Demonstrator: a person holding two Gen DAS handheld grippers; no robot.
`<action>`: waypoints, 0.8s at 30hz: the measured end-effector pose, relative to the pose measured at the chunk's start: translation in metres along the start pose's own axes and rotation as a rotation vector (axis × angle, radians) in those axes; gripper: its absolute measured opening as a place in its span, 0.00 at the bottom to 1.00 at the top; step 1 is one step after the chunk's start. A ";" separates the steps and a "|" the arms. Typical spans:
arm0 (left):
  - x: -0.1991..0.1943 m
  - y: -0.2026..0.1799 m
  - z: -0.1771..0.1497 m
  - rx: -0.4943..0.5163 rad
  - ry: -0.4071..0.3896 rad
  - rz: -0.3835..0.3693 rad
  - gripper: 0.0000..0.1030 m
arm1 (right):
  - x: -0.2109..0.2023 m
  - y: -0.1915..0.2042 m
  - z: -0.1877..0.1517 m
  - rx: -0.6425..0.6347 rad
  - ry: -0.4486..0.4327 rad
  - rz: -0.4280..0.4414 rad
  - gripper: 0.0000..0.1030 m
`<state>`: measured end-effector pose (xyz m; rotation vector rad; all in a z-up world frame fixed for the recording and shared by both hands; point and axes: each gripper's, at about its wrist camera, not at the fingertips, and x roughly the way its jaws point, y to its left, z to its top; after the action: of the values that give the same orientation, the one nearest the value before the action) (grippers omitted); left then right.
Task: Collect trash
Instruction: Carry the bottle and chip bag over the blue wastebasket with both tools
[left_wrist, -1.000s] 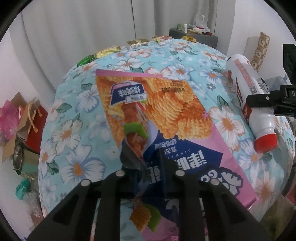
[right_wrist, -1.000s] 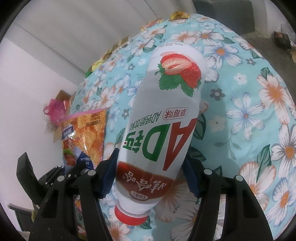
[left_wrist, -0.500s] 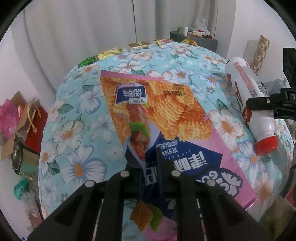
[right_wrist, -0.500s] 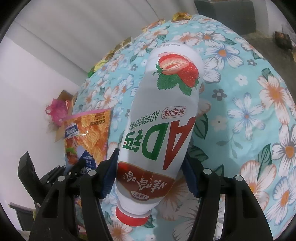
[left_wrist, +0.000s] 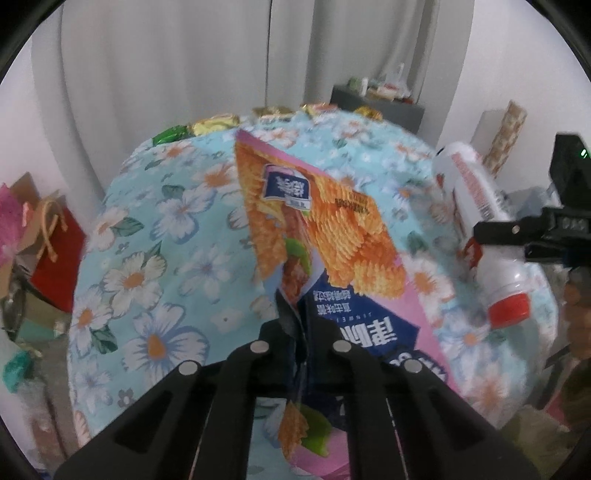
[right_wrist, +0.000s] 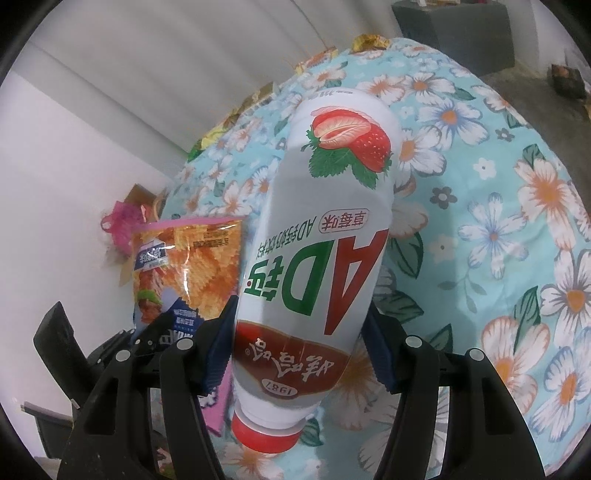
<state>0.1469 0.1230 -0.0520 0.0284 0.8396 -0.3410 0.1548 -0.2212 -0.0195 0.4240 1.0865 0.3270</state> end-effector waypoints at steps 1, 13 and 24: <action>-0.002 0.001 0.002 -0.006 -0.013 -0.018 0.03 | -0.003 0.000 0.000 0.003 -0.005 0.000 0.57; -0.030 -0.018 0.037 -0.002 -0.124 -0.186 0.00 | -0.047 -0.017 -0.018 0.052 -0.116 0.048 0.57; -0.050 -0.100 0.086 0.112 -0.195 -0.318 0.00 | -0.120 -0.088 -0.046 0.184 -0.277 0.135 0.57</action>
<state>0.1475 0.0286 0.0529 -0.0340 0.6301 -0.6797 0.0657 -0.3445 0.0130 0.6879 0.8214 0.2786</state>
